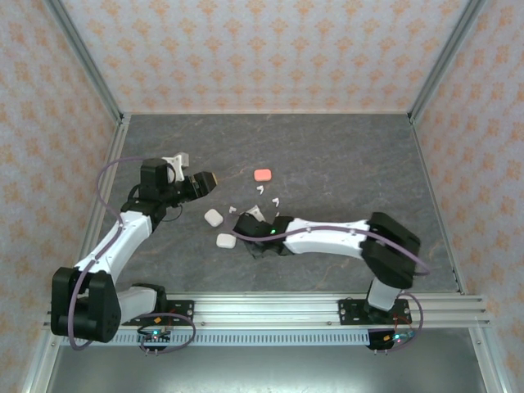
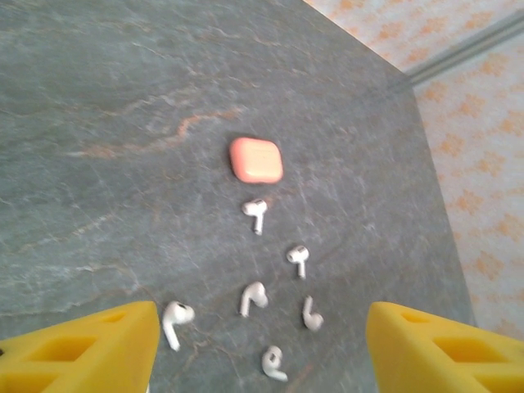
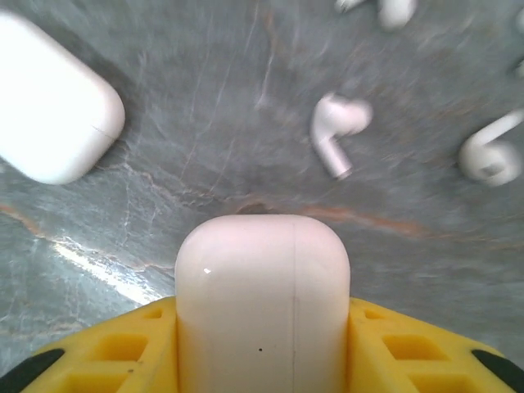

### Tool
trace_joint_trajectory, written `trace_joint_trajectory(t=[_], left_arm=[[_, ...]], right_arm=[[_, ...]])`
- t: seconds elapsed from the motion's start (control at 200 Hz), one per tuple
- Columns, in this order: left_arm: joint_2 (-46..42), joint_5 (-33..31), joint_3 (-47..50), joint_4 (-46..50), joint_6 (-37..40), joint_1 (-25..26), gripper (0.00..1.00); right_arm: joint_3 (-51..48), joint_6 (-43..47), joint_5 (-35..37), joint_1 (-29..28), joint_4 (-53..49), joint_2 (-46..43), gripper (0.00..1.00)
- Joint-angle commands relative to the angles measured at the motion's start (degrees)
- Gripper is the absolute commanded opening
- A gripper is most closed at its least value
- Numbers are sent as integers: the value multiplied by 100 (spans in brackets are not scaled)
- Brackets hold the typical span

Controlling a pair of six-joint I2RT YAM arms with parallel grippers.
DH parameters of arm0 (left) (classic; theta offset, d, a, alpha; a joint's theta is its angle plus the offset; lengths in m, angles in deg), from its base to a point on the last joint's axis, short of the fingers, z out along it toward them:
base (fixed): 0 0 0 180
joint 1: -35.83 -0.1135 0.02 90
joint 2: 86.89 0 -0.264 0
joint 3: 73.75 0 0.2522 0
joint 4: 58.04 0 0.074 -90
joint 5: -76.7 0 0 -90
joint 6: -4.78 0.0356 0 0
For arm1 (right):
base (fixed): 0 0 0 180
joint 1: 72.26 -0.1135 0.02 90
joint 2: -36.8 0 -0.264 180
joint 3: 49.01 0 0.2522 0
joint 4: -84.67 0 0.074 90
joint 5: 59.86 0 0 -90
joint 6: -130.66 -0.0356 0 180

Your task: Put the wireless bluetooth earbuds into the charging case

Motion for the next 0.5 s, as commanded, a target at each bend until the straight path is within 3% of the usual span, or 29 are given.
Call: trace_joint_trajectory(t=[0.0, 0.165, 0.3, 0.495], left_arm=[[-327, 685, -261, 372, 347, 117, 67], [-736, 1336, -374, 314, 442, 493, 67], [-997, 1734, -459, 188, 518, 890, 68], [-1076, 1911, -683, 141, 630, 1505, 69]], right_arm=[[-264, 1404, 667, 72, 385, -881, 43], [-925, 2868, 1018, 177, 1134, -2229, 43], [-1405, 3850, 908, 243, 1784, -3319, 43], [-1442, 4658, 743, 250, 1818, -3965, 43]])
